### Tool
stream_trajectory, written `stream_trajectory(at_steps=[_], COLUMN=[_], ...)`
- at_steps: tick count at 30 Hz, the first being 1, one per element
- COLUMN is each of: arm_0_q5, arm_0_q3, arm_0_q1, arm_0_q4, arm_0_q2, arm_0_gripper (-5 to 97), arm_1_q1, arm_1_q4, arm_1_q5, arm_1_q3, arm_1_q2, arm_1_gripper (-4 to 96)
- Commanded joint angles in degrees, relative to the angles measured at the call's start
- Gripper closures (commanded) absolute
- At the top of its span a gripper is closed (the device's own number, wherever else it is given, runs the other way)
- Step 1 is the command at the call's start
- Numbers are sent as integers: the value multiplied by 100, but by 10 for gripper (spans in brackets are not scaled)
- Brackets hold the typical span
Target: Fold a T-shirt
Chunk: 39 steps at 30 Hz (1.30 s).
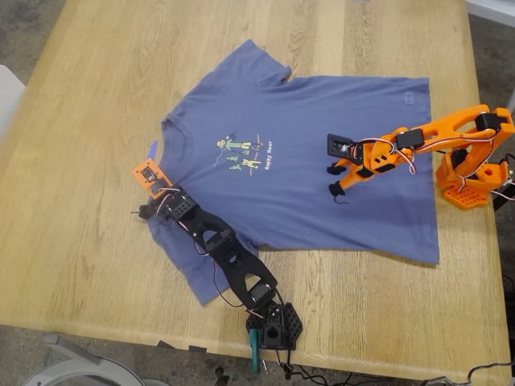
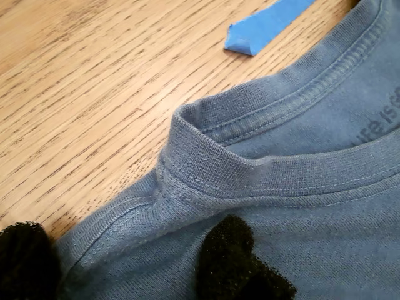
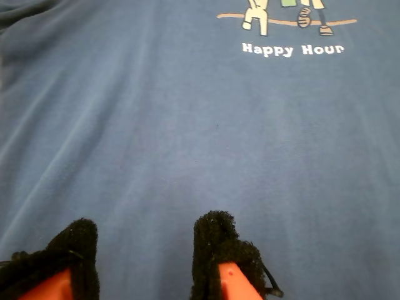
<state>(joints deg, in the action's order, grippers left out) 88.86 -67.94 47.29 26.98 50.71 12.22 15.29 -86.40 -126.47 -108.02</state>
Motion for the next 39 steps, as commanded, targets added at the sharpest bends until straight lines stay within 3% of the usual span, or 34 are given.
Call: stream_trajectory(at_steps=[1, 9, 18, 39], arm_0_q5=[123, 387, 396, 668], arm_0_q3=[237, 290, 308, 940], arm_0_q1=[281, -88, -220, -642], arm_0_q4=[18, 457, 914, 1652], arm_0_q2=[-35, -290, -343, -791], arm_0_gripper=[561, 516, 406, 699], arm_1_q1=[26, 26, 62, 53], arm_1_q4=[-132, -176, -193, -466], arm_1_q5=[44, 62, 88, 141], arm_1_q3=[167, 272, 325, 466], arm_1_q2=[-18, 88, 123, 413], arm_1_gripper=[678, 678, 674, 689])
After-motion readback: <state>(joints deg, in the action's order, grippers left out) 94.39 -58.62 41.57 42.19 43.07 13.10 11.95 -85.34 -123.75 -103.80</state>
